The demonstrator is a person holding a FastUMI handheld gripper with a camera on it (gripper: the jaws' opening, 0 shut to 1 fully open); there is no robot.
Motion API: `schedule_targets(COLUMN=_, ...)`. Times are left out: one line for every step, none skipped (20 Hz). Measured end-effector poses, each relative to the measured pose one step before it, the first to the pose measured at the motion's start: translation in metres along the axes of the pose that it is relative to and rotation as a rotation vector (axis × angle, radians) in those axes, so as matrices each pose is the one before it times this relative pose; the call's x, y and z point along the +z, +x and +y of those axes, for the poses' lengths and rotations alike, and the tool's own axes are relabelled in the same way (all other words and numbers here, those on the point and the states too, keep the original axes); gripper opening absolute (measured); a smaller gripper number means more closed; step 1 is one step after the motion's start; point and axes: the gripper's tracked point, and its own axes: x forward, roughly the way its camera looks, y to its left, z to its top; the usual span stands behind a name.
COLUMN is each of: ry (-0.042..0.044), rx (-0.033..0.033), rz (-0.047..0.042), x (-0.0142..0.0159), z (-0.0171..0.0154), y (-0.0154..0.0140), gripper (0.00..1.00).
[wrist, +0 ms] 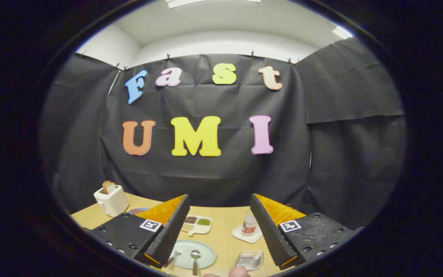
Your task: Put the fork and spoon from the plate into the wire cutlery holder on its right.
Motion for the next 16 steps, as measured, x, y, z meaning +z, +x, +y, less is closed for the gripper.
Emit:
schedule_targets(ry=0.0047, rx=0.00242, rz=0.00255, x=0.0, z=0.0014, y=-0.00003, gripper=0.95)
schedule_targets(ry=0.00232, rx=-0.00047, rz=0.00274, x=-0.00051, z=0.00045, y=0.00055, gripper=0.95)
schedule_targets(ry=0.00126, rx=-0.00013, rz=0.00338, x=-0.00051, z=0.00094, y=0.00042, gripper=0.95)
schedule_targets(ry=-0.00093, rx=-0.00052, rz=0.00508, x=-0.002, z=0.00087, y=-0.00028, gripper=0.95)
schedule_targets(ry=-0.0005, rx=0.00338, rz=0.00455, x=-0.00011, z=0.0014, y=-0.0004, gripper=0.95)
schedule_targets(ry=-0.00034, rx=0.00447, rz=0.0053, x=-0.00097, z=0.00217, y=0.00019, gripper=0.95)
schedule_targets(ry=-0.00362, rx=0.00546, rz=0.00276, x=0.00107, z=0.0021, y=-0.00068, gripper=0.95)
schedule_targets(ry=-0.00395, rx=0.00445, rz=0.00123, x=0.00205, z=0.0016, y=0.00026, gripper=0.95)
schedule_targets(ry=-0.00269, rx=0.00675, rz=0.00076, x=0.00051, z=0.00214, y=0.00063, gripper=0.95)
schedule_targets(ry=0.00094, rx=0.00678, rz=0.00359, x=0.00012, z=0.0028, y=0.001, gripper=0.95)
schedule_targets(ry=0.00258, rx=0.00781, rz=0.00602, x=0.00017, z=0.00248, y=0.00048, gripper=0.95)
schedule_targets(ry=0.004, rx=0.008, rz=0.00594, x=-0.00076, z=0.00315, y=0.00065, gripper=0.95)
schedule_targets(ry=-0.00094, rx=0.00716, rz=0.00687, x=-0.00031, z=0.00258, y=0.00005, gripper=0.95)
schedule_targets(ry=-0.00223, rx=0.00626, rz=0.0066, x=-0.00093, z=0.00201, y=0.00076, gripper=0.95)
schedule_targets(ry=-0.00174, rx=0.00701, rz=0.00737, x=-0.00219, z=0.0028, y=0.00166, gripper=0.95)
schedule_targets(ry=-0.00245, rx=0.00613, rz=0.00655, x=-0.00154, z=0.0019, y=0.0005, gripper=0.95)
